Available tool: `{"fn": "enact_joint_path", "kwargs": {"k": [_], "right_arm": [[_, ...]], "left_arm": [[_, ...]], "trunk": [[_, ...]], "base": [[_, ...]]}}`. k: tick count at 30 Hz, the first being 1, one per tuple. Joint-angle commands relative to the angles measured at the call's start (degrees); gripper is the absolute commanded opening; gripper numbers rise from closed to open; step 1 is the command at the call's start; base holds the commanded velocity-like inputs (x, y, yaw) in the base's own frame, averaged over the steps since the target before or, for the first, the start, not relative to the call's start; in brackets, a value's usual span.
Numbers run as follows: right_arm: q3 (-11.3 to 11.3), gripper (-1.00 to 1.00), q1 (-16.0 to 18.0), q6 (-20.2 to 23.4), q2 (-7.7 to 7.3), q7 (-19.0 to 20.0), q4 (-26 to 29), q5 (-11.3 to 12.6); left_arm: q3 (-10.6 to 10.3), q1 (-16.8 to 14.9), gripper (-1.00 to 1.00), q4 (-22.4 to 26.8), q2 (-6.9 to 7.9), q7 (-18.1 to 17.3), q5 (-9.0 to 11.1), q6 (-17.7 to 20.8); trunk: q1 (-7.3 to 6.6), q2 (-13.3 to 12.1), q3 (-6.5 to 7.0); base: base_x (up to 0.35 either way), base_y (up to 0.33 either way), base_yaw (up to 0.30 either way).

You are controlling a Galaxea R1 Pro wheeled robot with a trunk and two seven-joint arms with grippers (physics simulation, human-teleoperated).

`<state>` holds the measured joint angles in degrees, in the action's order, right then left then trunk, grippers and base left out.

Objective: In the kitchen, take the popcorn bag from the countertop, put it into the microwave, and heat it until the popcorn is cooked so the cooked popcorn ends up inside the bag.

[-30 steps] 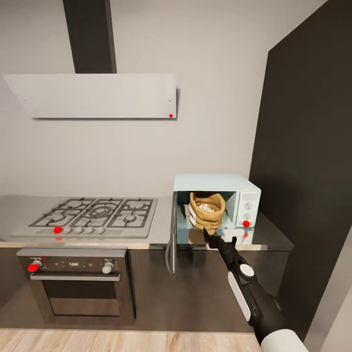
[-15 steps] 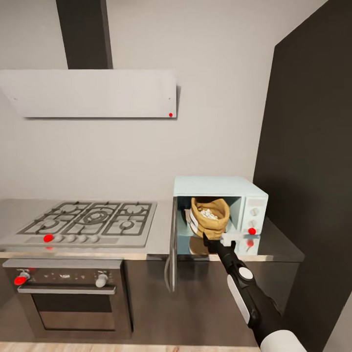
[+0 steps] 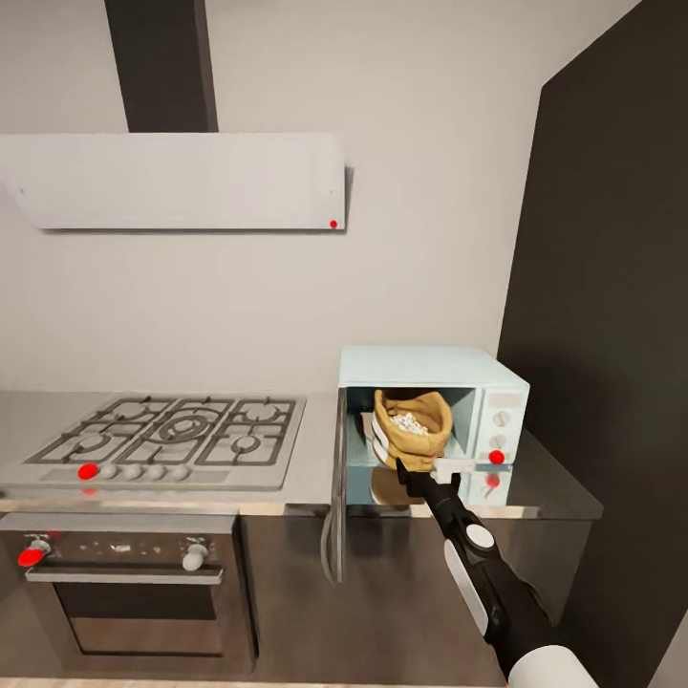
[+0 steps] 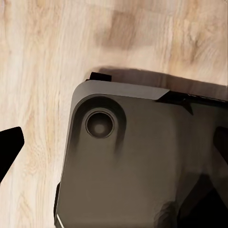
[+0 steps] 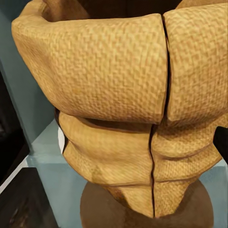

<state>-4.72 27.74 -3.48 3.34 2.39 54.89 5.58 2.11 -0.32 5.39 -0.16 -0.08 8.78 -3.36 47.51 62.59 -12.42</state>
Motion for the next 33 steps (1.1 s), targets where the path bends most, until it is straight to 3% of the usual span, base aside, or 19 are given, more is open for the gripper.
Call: {"fn": "enact_joint_path", "kwargs": {"k": [1, 33], "right_arm": [[0.0, 1.0, 0.0, -0.2, -0.03, 0.2, 0.0, 0.6], [0.7, 1.0, 0.0, -0.3, -0.15, 0.1, 1.8, 1.0]], "left_arm": [[0.2, 0.0, 1.0, 0.0, -0.02, 0.0, 0.3, -0.2], [0.2, 0.0, 1.0, 0.0, -0.02, 0.0, 0.3, -0.2]], "trunk": [[0.02, 0.0, -0.07], [0.02, 0.0, -0.07]], "base": [[0.193, 0.0, 0.0], [0.22, 0.0, 0.0]]}}
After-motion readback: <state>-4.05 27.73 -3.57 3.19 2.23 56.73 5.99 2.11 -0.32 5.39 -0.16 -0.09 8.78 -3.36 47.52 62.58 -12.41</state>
